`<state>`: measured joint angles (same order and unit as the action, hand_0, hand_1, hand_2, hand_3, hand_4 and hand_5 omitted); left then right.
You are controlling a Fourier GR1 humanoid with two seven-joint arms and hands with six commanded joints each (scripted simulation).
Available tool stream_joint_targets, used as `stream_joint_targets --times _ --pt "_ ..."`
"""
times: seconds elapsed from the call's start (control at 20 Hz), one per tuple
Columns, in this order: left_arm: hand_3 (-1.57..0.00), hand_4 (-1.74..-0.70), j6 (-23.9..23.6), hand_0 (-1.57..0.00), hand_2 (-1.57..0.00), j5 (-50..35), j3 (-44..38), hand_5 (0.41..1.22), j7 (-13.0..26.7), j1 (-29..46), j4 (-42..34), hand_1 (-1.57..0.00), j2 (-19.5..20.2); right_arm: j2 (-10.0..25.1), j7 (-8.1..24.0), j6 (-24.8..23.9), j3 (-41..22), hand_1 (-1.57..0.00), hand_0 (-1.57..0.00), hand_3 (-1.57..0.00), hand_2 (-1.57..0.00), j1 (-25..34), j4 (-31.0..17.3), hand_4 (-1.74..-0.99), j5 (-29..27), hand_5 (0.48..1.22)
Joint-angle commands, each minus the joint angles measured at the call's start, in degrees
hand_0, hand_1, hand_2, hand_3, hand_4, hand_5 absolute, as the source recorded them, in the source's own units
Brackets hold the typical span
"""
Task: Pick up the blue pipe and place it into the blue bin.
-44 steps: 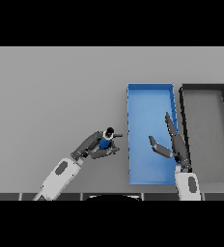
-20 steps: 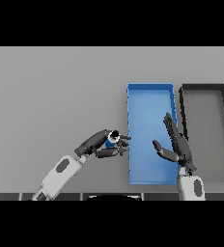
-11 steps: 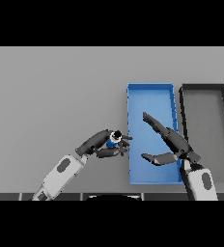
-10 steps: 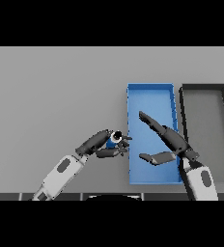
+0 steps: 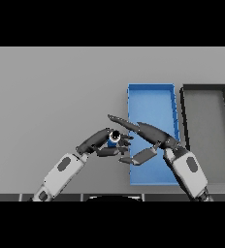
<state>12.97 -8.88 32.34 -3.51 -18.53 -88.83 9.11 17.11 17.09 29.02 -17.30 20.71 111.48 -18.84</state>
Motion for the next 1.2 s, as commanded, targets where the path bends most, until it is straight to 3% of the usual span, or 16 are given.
stream_joint_targets --times 0.0,0.35,0.5,0.55,0.65,0.7,0.75,0.8,0.85,0.9,0.95,1.05,1.15 --pt "-1.48 -1.73 0.21 -1.57 -1.57 -0.11 0.25 1.221 -0.67 0.55 -0.34 -1.57 -0.11 -0.75 -0.04 0.13 -0.49 0.00 0.00 0.00 0.00 0.63 -0.70 -1.251 0.10 0.535" --pt "-1.50 -1.73 1.70 -1.57 -1.57 -0.93 -0.32 1.221 0.88 0.05 0.01 -1.57 0.50 -5.40 2.48 0.99 -2.18 0.00 0.00 0.00 -0.02 7.74 -8.12 -1.225 1.14 0.511" --pt "-1.40 -1.72 3.23 -1.57 -1.57 -2.55 -0.75 1.221 1.42 -0.38 0.64 -1.57 0.45 -6.88 2.15 2.30 -2.99 -0.08 -0.05 -0.04 -0.11 9.49 -10.18 -1.268 1.01 0.519" --pt "-1.15 -1.63 3.07 -1.50 -1.37 -1.03 -0.75 1.221 -1.02 -0.39 0.37 -1.39 0.96 -7.02 1.93 3.05 -3.29 -0.17 -0.14 -0.11 -0.19 9.95 -11.22 -1.308 1.76 0.523" --pt "-0.74 -1.59 0.66 -0.99 -0.87 4.75 0.85 1.221 2.28 -2.14 0.77 -0.90 2.08 -7.57 3.23 3.77 -3.23 -0.50 -0.48 -0.37 -0.50 11.93 -11.87 -1.390 0.60 0.538" --pt "-0.67 -1.61 0.12 -0.88 -0.80 5.56 1.29 1.221 1.27 -0.84 -0.05 -0.83 2.31 -7.50 2.96 4.60 -3.68 -0.71 -0.70 -0.56 -0.71 11.90 -11.78 -1.453 0.14 0.551" --pt "-0.66 -1.64 0.01 -0.89 -0.85 5.27 1.08 1.221 1.67 -0.57 -0.43 -0.87 2.30 -8.02 3.09 4.51 -3.86 -0.89 -0.87 -0.70 -0.89 12.39 -12.33 -1.503 -0.69 0.573" --pt "-0.62 -1.66 -0.18 -1.03 -0.99 4.03 0.26 1.192 0.59 -0.43 -0.50 -1.01 1.61 -8.54 4.44 3.95 -4.24 -1.02 -1.01 -0.83 -1.02 12.29 -11.95 -1.541 -2.31 0.604" --pt "-0.57 -1.67 0.29 -1.14 -1.11 2.24 -0.16 1.198 -0.53 0.25 -0.37 -1.12 0.77 -9.14 5.80 3.32 -4.30 -1.13 -1.12 -0.98 -1.13 12.43 -12.82 -1.513 -2.89 0.650" --pt "-0.52 -1.69 0.09 -1.22 -1.20 1.71 -0.28 1.203 -0.26 0.69 -0.30 -1.21 0.14 -9.47 5.23 3.04 -4.46 -1.22 -1.21 -1.10 -1.22 11.84 -12.88 -1.492 -2.79 0.706" --pt "-0.53 -1.70 0.34 -1.29 -1.27 0.44 -0.61 1.206 0.21 1.00 -0.76 -1.28 -0.45 -9.67 3.79 2.92 -4.17 -1.29 -1.28 -1.19 -1.29 11.32 -12.47 -1.475 -2.84 0.809" --pt "-0.55 -1.71 1.18 -1.39 -1.38 -0.16 -1.16 1.212 0.34 1.00 -0.56 -1.39 0.02 -10.41 1.24 2.66 -4.50 -1.39 -1.39 -1.33 -1.39 11.18 -12.88 -1.458 0.35 0.957" --pt "-0.59 -1.72 1.24 -1.46 -1.45 0.35 -0.77 1.215 -1.25 0.33 0.07 -1.45 0.04 -10.34 0.38 3.43 -4.53 -1.46 -1.45 -1.42 -1.46 10.46 -11.07 -1.459 2.31 1.052"
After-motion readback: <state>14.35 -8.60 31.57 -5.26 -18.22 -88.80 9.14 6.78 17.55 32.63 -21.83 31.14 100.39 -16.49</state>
